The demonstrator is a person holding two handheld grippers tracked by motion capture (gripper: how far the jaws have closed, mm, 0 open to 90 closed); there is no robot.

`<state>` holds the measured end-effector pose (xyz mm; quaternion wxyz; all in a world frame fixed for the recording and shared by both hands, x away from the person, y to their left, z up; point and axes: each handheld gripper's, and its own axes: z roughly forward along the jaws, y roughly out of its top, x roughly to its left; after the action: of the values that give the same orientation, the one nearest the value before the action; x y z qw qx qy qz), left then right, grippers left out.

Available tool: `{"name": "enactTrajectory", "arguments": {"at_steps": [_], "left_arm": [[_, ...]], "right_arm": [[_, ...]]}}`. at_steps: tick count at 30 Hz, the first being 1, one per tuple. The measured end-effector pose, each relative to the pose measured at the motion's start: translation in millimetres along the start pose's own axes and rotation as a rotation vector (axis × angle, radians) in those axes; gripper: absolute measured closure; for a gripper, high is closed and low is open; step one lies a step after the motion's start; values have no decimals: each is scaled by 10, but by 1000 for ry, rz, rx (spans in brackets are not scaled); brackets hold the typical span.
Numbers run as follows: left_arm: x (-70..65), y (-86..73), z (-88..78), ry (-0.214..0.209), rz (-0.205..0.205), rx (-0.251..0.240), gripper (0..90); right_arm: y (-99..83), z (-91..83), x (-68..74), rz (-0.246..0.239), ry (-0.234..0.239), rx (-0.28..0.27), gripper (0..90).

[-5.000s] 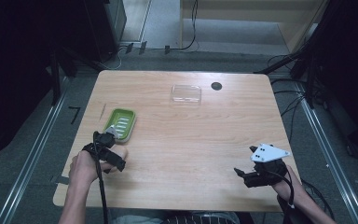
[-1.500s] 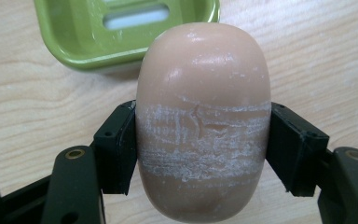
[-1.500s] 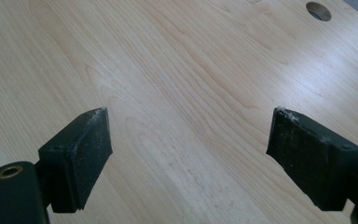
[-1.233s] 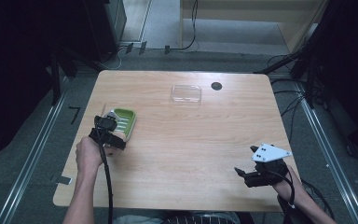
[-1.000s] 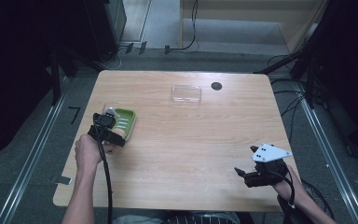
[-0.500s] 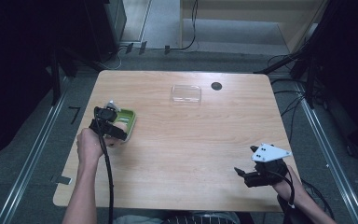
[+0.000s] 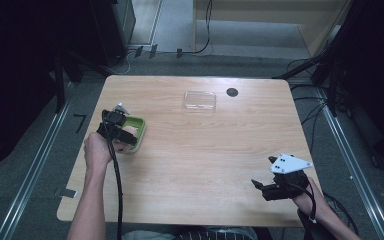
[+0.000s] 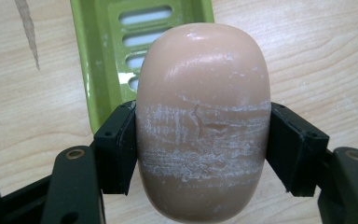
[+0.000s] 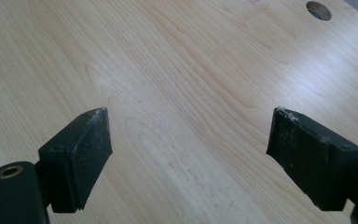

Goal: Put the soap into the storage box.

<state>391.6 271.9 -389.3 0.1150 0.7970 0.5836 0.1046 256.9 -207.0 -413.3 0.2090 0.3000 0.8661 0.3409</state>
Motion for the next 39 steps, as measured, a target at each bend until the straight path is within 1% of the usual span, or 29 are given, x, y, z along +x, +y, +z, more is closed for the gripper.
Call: {"name": "enactTrajectory", "arguments": {"at_steps": [5, 7, 10, 11, 18, 25, 26, 39], "left_arm": [[-4, 60, -23, -2, 12, -10, 341], [2, 83, -22, -2, 7, -18, 341], [3, 114, -11, -2, 9, -24, 341], [5, 124, -4, -7, 16, -24, 341], [18, 181, 38, -8, 15, -25, 341], [24, 248, 33, -8, 11, -50, 341], [26, 257, 32, -12, 14, -45, 341], [36, 324, 72, 5, 18, -64, 341]], "right_arm": [[-2, -5, 3, 4, -1, 2, 136], [-2, -5, 4, 4, -1, 2, 136], [-2, -5, 3, 6, -2, 2, 137], [-2, -4, 2, 6, -2, 3, 136], [-7, -9, -2, 10, 1, 3, 136], [-7, -5, -5, 12, 3, 4, 136], [-7, -5, -5, 11, 3, 4, 136], [-11, -8, -7, 10, 2, 3, 137]]}}
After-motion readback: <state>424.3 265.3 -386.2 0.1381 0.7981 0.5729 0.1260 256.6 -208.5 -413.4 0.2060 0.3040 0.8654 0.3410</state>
